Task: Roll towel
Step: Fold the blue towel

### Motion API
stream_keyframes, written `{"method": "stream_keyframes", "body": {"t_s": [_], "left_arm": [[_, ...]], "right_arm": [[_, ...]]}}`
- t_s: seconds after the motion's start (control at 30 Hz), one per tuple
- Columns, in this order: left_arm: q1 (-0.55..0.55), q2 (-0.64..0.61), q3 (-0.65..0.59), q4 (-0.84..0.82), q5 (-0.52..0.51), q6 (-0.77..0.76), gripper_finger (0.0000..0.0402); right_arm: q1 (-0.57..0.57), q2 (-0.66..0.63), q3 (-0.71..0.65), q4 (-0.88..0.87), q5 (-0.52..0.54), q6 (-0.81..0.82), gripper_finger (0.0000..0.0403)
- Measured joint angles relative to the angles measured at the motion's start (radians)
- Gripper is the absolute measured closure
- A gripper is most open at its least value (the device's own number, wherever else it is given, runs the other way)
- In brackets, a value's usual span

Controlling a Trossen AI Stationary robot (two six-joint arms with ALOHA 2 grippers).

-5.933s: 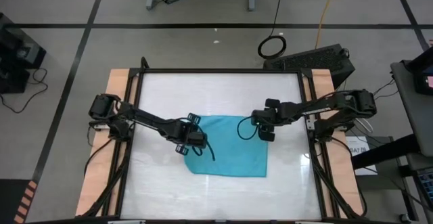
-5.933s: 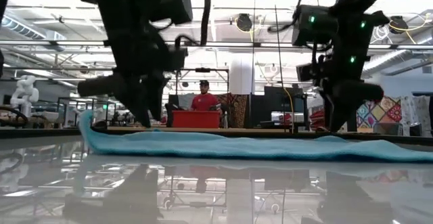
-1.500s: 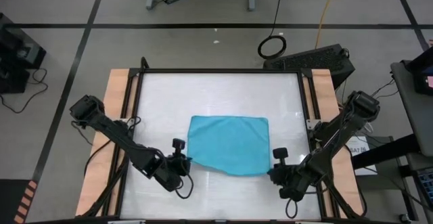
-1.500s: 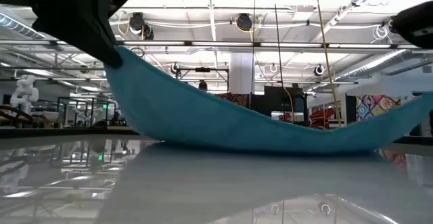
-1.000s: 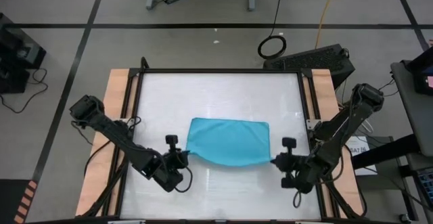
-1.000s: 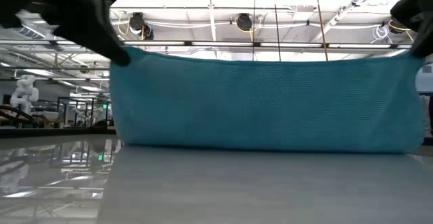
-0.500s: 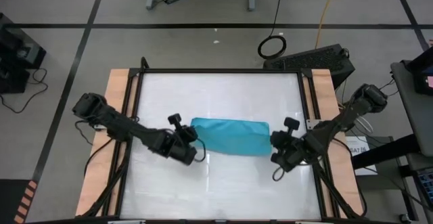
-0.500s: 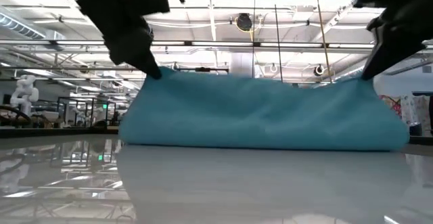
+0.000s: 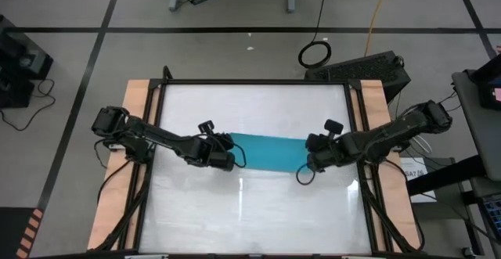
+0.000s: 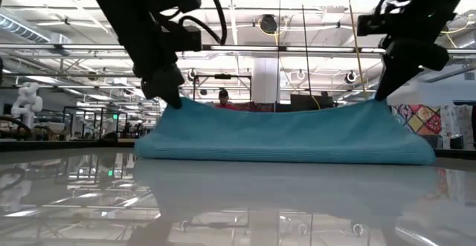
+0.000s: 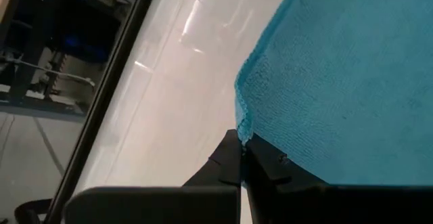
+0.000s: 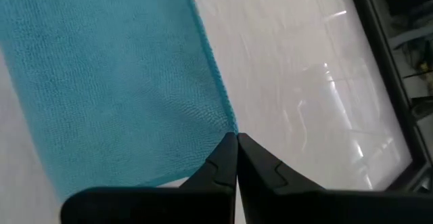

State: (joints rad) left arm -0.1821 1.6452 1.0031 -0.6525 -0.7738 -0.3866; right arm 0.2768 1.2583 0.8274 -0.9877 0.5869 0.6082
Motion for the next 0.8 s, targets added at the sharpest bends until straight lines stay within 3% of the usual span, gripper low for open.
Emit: {"method": "stream_keyframes", "body": {"t_s": [0.57, 0.8], "left_arm": [[0.105, 0.078, 0.000, 0.030, 0.067, 0.065, 0.0386], [0.130, 0.097, 0.000, 0.098, 0.068, 0.111, 0.0301]], "right_arm": [[-0.258, 0.000, -0.128, 0.245, -0.126, -0.229, 0.0403], [-0.335, 0.000, -0.175, 0.305, -0.125, -0.277, 0.0383]]}}
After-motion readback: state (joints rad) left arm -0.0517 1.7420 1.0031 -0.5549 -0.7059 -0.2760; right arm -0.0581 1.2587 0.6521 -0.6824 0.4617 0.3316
